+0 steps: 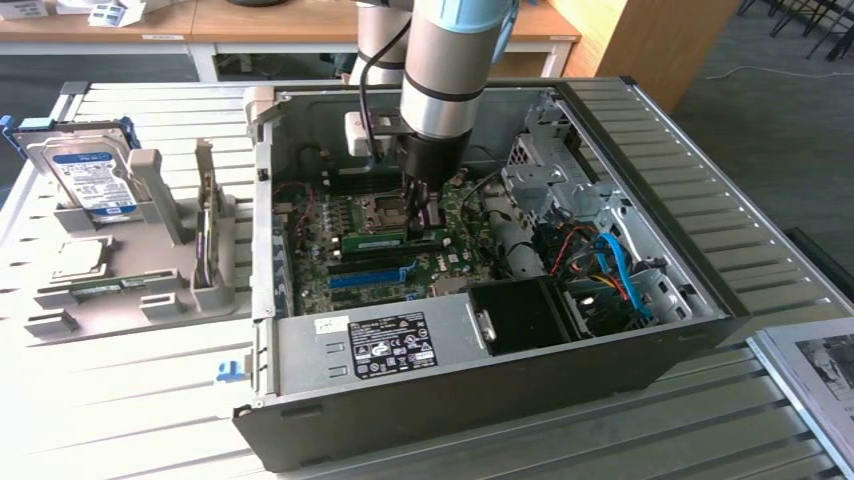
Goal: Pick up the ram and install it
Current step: 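Insert the ram into the slot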
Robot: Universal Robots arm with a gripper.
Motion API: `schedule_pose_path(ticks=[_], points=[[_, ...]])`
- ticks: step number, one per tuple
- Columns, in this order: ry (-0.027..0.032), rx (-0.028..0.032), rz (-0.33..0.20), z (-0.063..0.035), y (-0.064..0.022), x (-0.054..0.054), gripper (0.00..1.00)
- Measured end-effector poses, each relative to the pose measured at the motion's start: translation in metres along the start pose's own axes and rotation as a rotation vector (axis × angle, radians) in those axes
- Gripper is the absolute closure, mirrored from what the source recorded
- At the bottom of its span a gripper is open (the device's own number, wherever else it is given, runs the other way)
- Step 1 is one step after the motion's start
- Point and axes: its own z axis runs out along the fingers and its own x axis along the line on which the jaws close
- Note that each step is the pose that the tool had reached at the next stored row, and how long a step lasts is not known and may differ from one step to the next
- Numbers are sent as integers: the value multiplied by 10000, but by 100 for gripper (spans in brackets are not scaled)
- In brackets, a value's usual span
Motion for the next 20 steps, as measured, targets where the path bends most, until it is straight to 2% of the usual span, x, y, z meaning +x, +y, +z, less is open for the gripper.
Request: schedule_pose_path(ticks=[20], points=[[6, -2, -90, -21, -2, 0, 88]])
